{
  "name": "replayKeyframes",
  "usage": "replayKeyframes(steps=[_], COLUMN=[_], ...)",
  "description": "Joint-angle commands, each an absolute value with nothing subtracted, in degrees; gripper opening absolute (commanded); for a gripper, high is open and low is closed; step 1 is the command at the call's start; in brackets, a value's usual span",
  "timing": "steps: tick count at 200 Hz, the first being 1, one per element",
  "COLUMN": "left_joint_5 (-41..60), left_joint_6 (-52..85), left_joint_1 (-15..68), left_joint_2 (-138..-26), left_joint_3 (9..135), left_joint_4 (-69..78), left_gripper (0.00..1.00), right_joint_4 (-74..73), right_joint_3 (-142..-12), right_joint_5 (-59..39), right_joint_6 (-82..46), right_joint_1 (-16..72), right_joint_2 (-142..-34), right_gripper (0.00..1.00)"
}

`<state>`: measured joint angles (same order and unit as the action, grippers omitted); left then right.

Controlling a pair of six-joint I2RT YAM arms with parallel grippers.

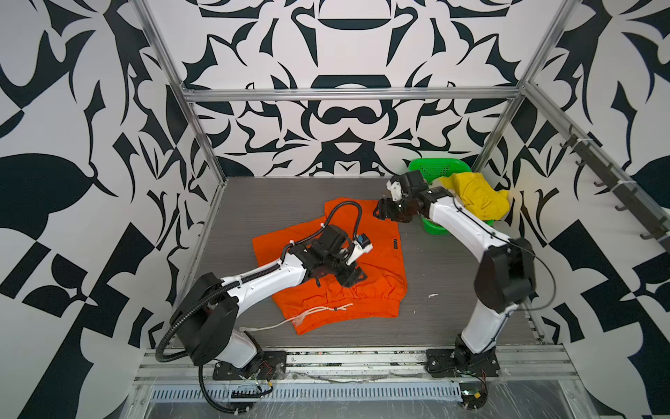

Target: Fold and stack the shorts

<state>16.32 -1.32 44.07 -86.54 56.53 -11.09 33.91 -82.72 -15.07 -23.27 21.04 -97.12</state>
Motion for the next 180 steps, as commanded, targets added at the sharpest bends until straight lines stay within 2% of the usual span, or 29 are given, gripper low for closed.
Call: replayKeyframes(steps=[1,42,82,105,137,180], left_joint_5=[13.17,15.84,21.53,21.66,16.99,12.03], left_joint_6=[10.96,14.81,21.67,25.07,28.95,34.51], left_joint_1=[40.54,40.15,40.17,40.16,39.86,37.40], left_joint_2=[-92.10,-109.07,-123.65,-129.02,-134.67,-138.28], left_joint_3=[62.13,80.75,94.45,98.57,103.52,104.40], left_joint_4=[-3.51,-8.72,-9.51,-8.37,-10.16,-10.71], left_gripper=[0.58,0.57,0.54,0.54,0.53,0.51], right_joint_4=[32.64,30.18,26.31,22.20,19.66,18.07], right_joint_3=[-72.33,-57.52,-47.98,-43.06,-38.90,-32.96], right_joint_5=[-13.61,-11.79,-7.87,-9.72,-10.55,-9.44], right_joint_6=[-28.14,-37.68,-46.17,-48.83,-49.37,-52.65], right_joint_1=[24.22,34.57,42.77,44.12,45.16,43.83], right_joint_2=[-89.41,-75.55,-67.73,-67.54,-69.70,-72.92], right_gripper=[0.70,0.68,0.67,0.67,0.67,0.68])
